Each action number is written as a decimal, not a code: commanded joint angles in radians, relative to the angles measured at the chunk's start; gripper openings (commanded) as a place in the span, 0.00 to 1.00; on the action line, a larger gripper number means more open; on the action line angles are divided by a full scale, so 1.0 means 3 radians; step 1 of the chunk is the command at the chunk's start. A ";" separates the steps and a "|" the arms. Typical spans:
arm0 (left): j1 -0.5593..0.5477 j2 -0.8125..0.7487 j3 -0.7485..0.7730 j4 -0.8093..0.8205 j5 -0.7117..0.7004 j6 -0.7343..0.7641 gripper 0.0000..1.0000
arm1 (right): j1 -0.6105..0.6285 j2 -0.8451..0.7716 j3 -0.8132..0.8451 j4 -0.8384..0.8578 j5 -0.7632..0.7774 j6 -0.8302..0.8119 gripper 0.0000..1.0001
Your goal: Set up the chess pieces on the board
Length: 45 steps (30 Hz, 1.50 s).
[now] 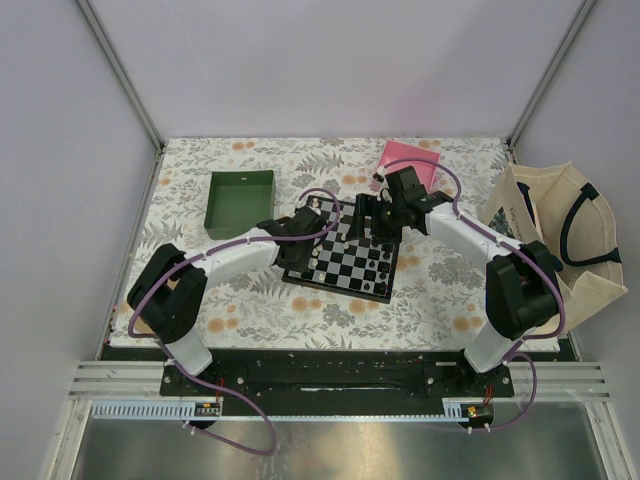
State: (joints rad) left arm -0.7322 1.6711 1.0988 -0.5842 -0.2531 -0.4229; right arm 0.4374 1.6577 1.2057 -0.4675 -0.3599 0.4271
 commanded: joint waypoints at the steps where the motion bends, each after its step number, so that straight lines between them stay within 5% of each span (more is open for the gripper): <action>1: -0.0014 -0.0007 0.0126 -0.0031 -0.0077 0.0024 0.00 | -0.0016 -0.0131 0.0005 0.0075 -0.0027 -0.0002 0.88; 15: -0.0014 0.0095 0.0167 -0.0098 -0.0071 0.0080 0.02 | -0.0016 -0.0121 0.0000 0.0075 -0.0027 -0.0002 0.88; 34: -0.0019 -0.0252 0.0136 -0.0088 -0.0158 0.0055 0.43 | -0.0016 -0.0080 0.0051 0.0076 -0.0074 0.0024 0.88; 36: -0.0014 -0.0405 0.0136 -0.0077 -0.0169 0.0060 0.53 | -0.0016 -0.0055 0.0087 0.0070 -0.0068 0.0018 0.87; 45: 0.0211 -0.0998 0.0193 -0.0215 -0.0276 0.0244 0.75 | 0.0086 0.0415 0.0735 -0.0195 0.0309 -0.0155 0.76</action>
State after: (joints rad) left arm -0.7197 1.4574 1.1263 -0.6373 -0.3061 -0.3805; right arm 0.4408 1.7294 1.2991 -0.4843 -0.3485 0.4225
